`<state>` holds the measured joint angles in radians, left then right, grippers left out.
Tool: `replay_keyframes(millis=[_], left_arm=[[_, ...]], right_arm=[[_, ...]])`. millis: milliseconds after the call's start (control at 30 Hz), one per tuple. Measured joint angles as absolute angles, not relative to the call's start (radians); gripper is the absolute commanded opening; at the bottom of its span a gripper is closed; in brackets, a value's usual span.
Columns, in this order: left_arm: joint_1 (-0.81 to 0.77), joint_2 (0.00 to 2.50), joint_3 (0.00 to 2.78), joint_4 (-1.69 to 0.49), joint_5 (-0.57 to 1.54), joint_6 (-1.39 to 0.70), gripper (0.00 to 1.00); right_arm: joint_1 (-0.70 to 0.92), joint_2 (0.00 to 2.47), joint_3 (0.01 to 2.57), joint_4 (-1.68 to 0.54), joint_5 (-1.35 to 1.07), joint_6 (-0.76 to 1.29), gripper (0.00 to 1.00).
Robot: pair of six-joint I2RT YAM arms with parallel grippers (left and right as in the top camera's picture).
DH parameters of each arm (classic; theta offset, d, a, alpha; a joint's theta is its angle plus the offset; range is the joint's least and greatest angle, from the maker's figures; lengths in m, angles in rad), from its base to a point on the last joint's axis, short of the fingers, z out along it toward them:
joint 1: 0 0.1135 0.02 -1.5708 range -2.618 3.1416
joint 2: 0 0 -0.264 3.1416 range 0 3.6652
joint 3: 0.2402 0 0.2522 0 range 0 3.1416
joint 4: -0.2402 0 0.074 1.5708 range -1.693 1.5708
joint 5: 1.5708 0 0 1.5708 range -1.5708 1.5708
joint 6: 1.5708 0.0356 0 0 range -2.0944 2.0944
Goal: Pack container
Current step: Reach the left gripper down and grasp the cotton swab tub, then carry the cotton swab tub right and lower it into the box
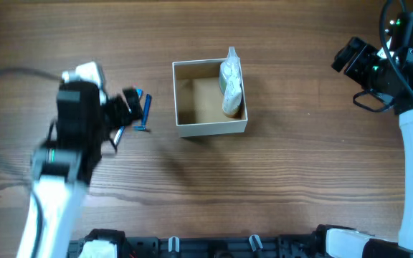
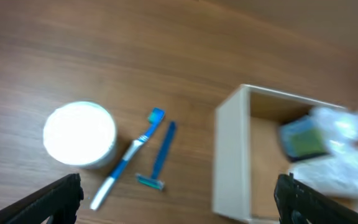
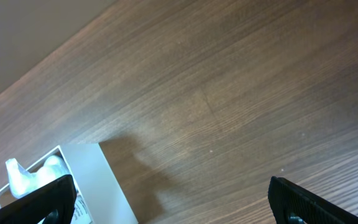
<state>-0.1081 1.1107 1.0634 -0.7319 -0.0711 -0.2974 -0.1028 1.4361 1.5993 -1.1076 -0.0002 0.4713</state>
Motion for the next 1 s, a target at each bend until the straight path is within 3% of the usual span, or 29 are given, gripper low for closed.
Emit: replay_keyframes(millis=[233, 533, 933, 1000], left_arm=[[0.019, 1.454, 1.127, -0.733, -0.078, -0.267, 1.00], [0.085, 1.478, 1.129, -0.730, -0.078, -0.264, 1.00], [0.126, 1.702, 1.132, -0.646, -0.055, -0.253, 1.00], [0.126, 1.729, 1.132, -0.638, -0.054, -0.252, 0.89]], right_arm=[[-0.103, 1.436, 1.599, -1.108, 0.000, 0.471, 1.00], [-0.103, 1.436, 1.599, -1.108, 0.000, 0.471, 1.00], [-0.103, 1.436, 1.599, -1.107, 0.000, 0.471, 1.00], [-0.103, 1.436, 1.599, -1.108, 0.000, 0.471, 1.00]])
